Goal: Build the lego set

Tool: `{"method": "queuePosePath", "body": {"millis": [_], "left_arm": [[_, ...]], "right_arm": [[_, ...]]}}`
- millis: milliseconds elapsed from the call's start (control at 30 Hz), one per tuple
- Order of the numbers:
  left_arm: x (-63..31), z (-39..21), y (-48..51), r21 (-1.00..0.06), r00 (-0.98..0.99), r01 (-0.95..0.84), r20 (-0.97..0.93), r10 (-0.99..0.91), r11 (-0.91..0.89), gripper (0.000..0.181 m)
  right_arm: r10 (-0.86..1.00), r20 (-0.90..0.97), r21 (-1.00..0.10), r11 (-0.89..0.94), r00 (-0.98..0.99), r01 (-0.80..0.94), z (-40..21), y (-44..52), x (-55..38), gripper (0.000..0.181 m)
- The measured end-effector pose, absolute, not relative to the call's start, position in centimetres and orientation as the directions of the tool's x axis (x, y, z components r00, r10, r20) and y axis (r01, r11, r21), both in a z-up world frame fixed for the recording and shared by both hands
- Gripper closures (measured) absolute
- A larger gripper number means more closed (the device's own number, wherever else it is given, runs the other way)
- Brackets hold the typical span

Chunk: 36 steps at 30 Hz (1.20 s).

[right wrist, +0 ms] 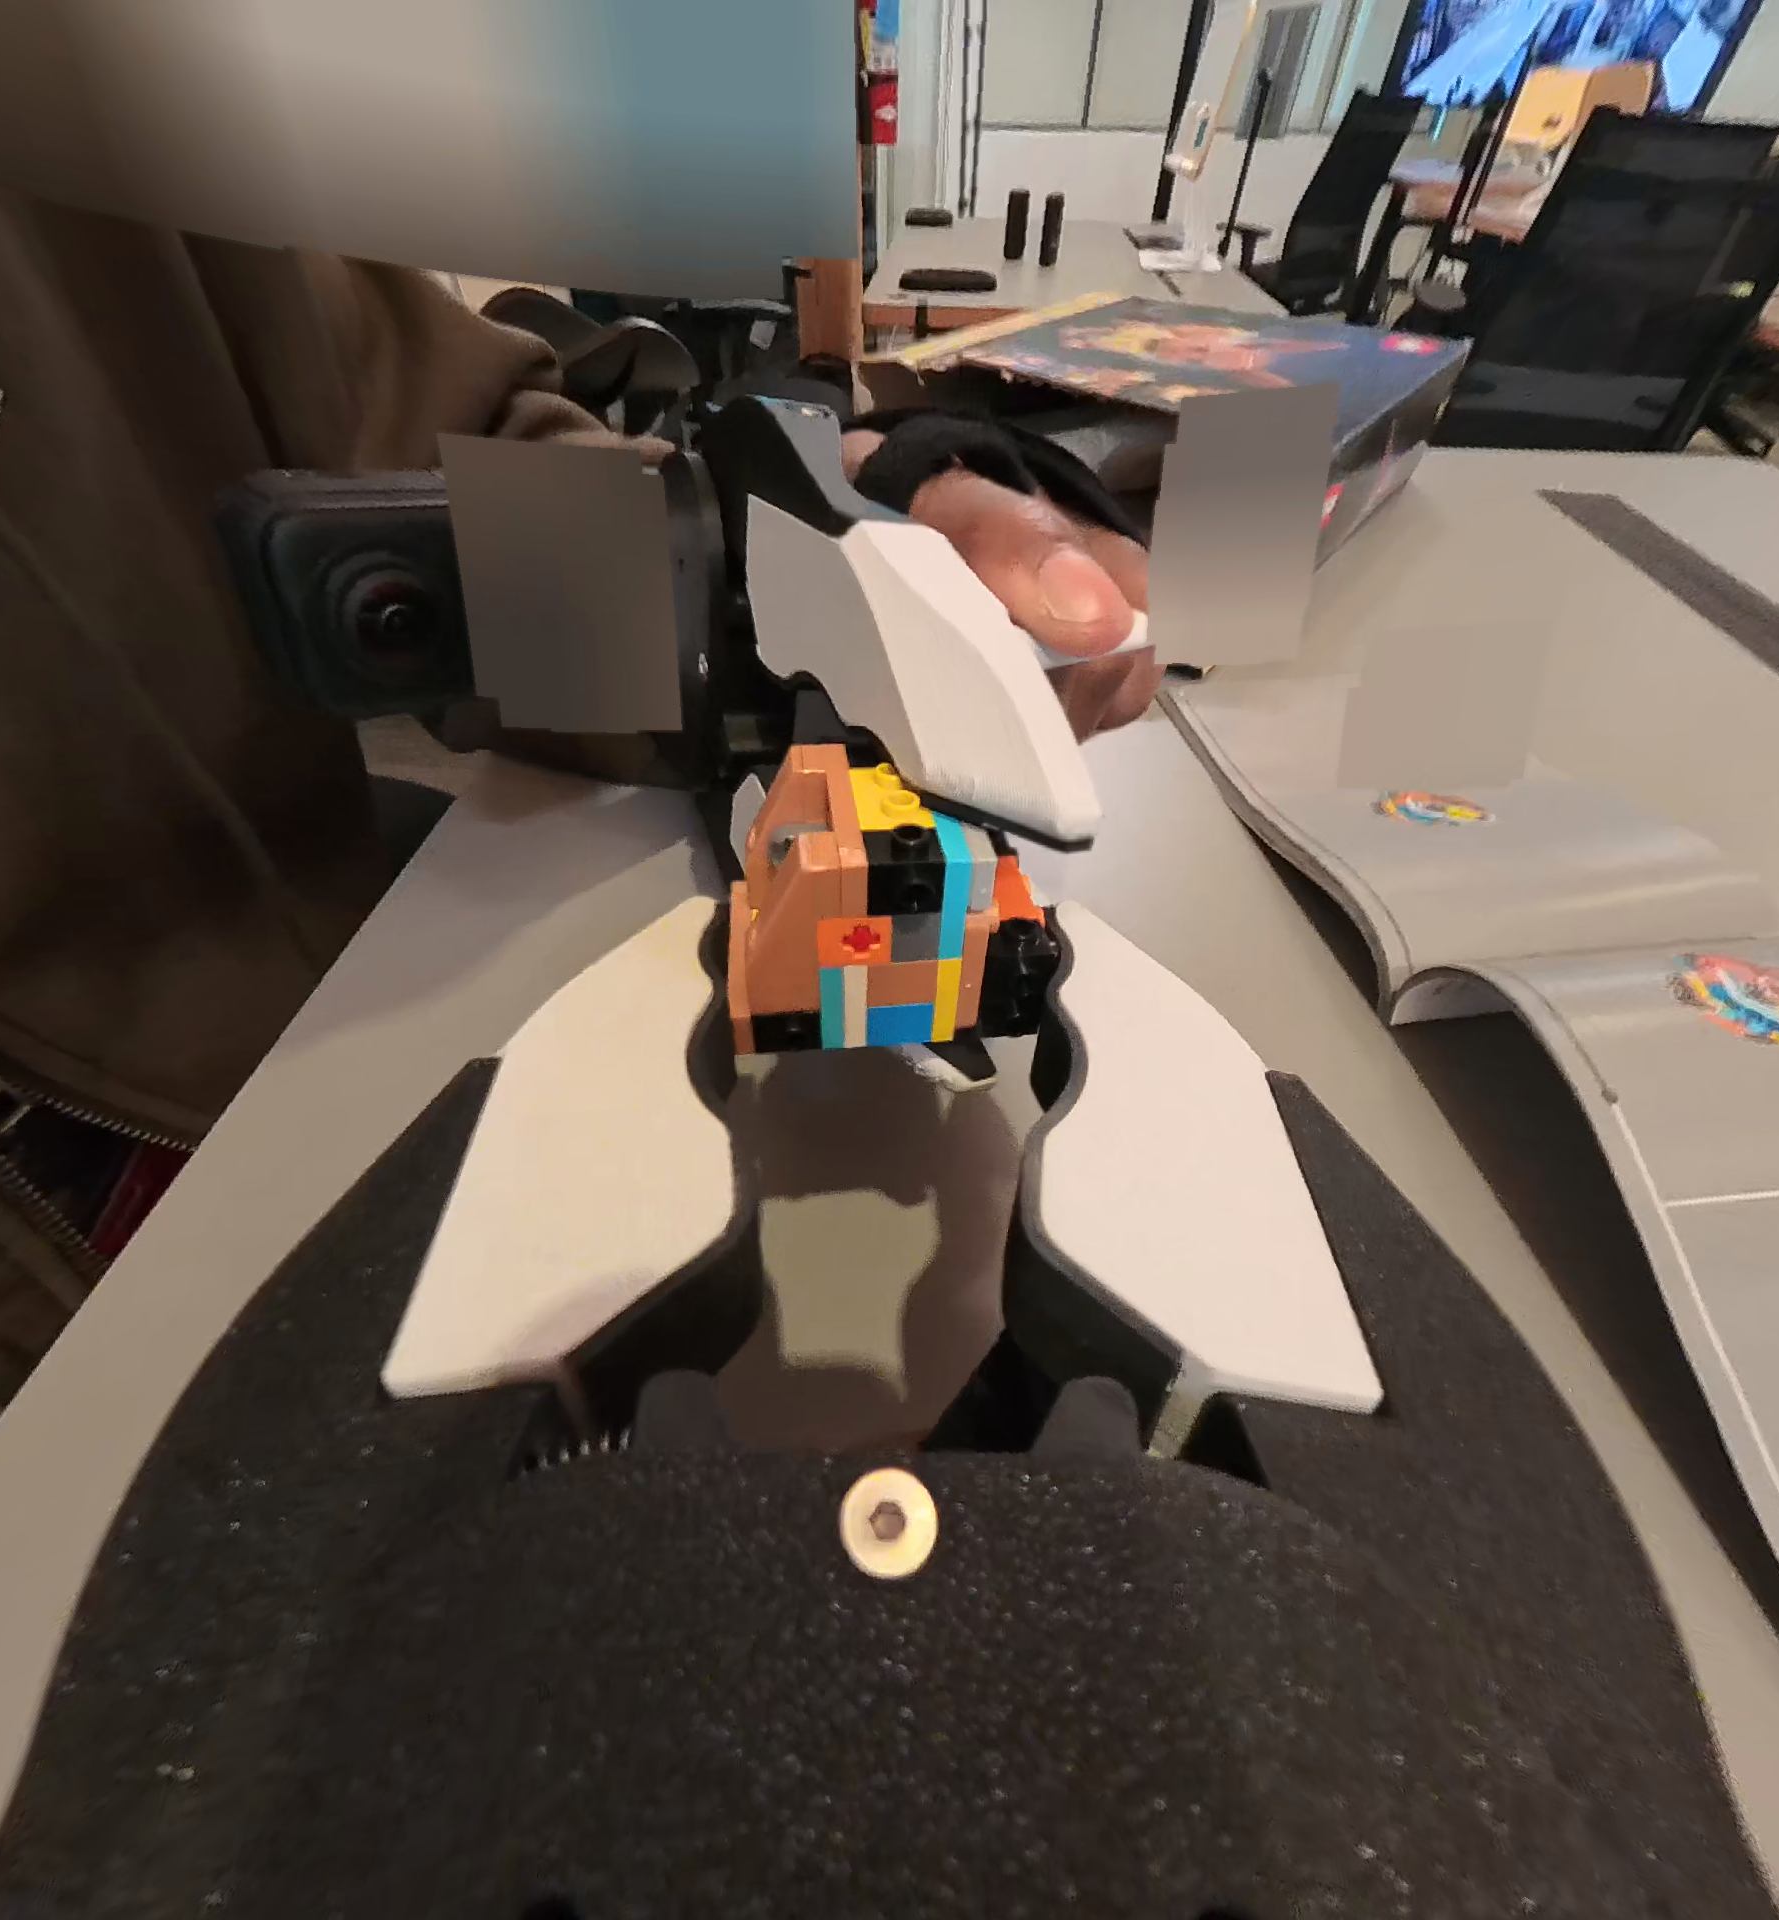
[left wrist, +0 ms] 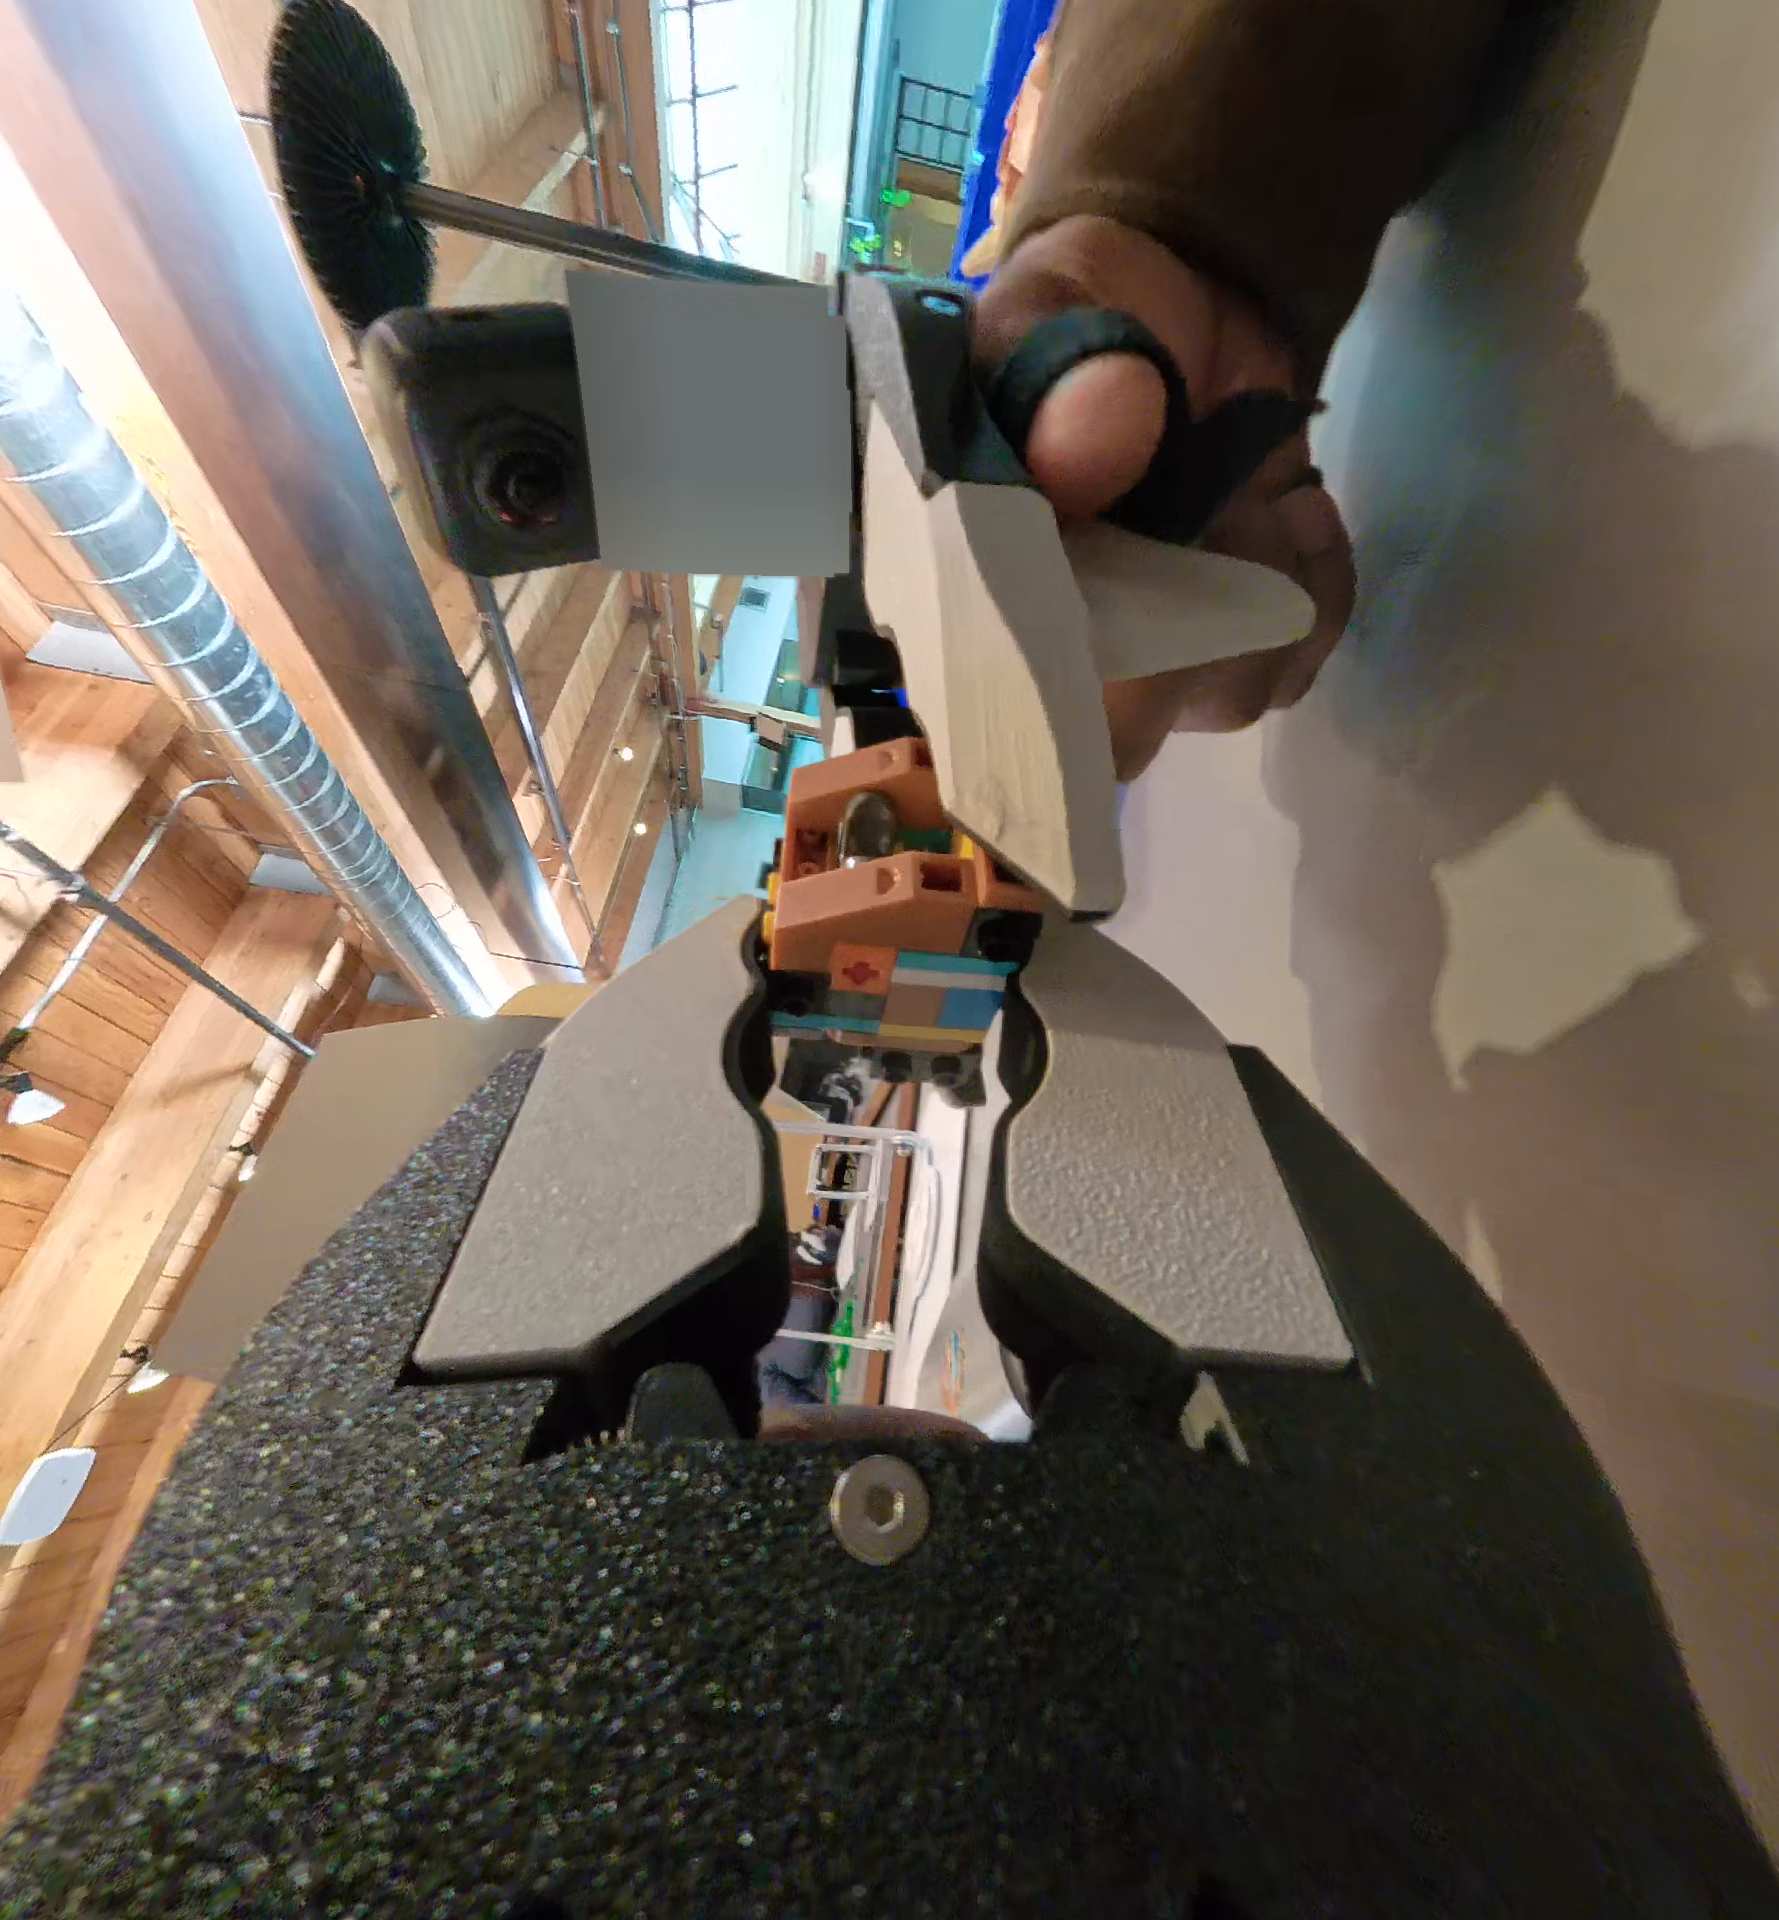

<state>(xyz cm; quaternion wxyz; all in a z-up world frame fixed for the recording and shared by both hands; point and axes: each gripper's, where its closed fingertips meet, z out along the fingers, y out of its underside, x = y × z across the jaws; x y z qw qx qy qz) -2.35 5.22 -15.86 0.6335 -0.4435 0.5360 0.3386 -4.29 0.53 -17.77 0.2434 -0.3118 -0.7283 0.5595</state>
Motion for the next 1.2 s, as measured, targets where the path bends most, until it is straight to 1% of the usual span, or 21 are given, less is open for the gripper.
{"method": "queuePosePath", "body": {"millis": [67,133,167,233,367,500,533,633,733,867,967,1067,1133,1200], "left_arm": [[-2.5,-17.0,5.5,-0.189,0.163,-0.915,-0.981,-0.101,0.357,0.141],[-2.9,-18.6,5.8,-0.190,0.137,-0.925,-0.975,-0.177,0.328,0.141],[-3.1,-19.2,6.0,-0.187,0.125,-0.931,-0.970,-0.209,0.313,0.140],[-3.7,-20.5,6.2,-0.178,0.095,-0.943,-0.954,-0.283,0.282,0.140],[-5.0,-21.9,6.5,-0.105,0.018,-0.969,-0.932,-0.362,0.223,0.140],[-6.1,-23.4,6.6,0.025,-0.102,-0.984,-0.893,-0.438,0.178,0.137],[-6.1,-23.9,6.5,0.037,-0.117,-0.984,-0.873,-0.473,0.174,0.136],[-5.8,-24.1,6.2,0.019,-0.108,-0.986,-0.834,-0.541,0.168,0.136],[-5.7,-24.2,5.9,-0.047,-0.057,-0.988,-0.783,-0.620,0.150,0.136],[-5.5,-24.4,4.9,-0.211,0.066,-0.971,-0.682,-0.729,0.110,0.135],[-5.9,-24.0,4.7,-0.313,0.159,-0.947,-0.640,-0.752,0.066,0.131],[-6.4,-22.7,4.4,-0.474,0.290,-0.880,-0.599,-0.746,0.038,0.128],[-6.7,-21.1,4.4,-0.613,0.407,-0.789,-0.561,-0.721,0.031,0.128],[-7.9,-19.1,5.2,-0.719,0.536,-0.695,-0.538,-0.651,0.021,0.130]], "right_arm": [[0.728,-0.004,-0.952,0.206,-0.685,0.225,-18.6,0.9,-4.2,0.125],[0.714,-0.019,-0.939,0.228,-0.700,0.258,-19.2,1.4,-3.7,0.115],[0.711,-0.025,-0.933,0.235,-0.703,0.271,-19.4,1.8,-3.5,0.115],[0.709,-0.030,-0.923,0.251,-0.705,0.292,-19.8,2.7,-3.2,0.117],[0.759,-0.028,-0.908,0.252,-0.651,0.334,-20.7,5.1,-3.5,0.122],[0.802,-0.025,-0.896,0.246,-0.597,0.368,-21.3,6.2,-4.3,0.128],[0.806,-0.014,-0.892,0.257,-0.592,0.371,-21.4,6.3,-4.3,0.129],[0.815,0.019,-0.864,0.305,-0.580,0.401,-22.2,6.5,-4.4,0.130],[0.817,0.031,-0.848,0.327,-0.576,0.418,-22.6,6.7,-4.3,0.131],[0.817,0.011,-0.849,0.312,-0.577,0.425,-22.6,7.2,-4.0,0.131],[0.819,0.013,-0.852,0.309,-0.574,0.422,-22.5,7.7,-3.9,0.131],[0.815,0.021,-0.859,0.311,-0.579,0.406,-22.3,8.1,-3.7,0.131],[0.828,0.040,-0.862,0.312,-0.559,0.400,-22.3,8.7,-3.8,0.131],[0.853,0.083,-0.868,0.316,-0.516,0.383,-22.1,9.6,-4.3,0.131]]}}
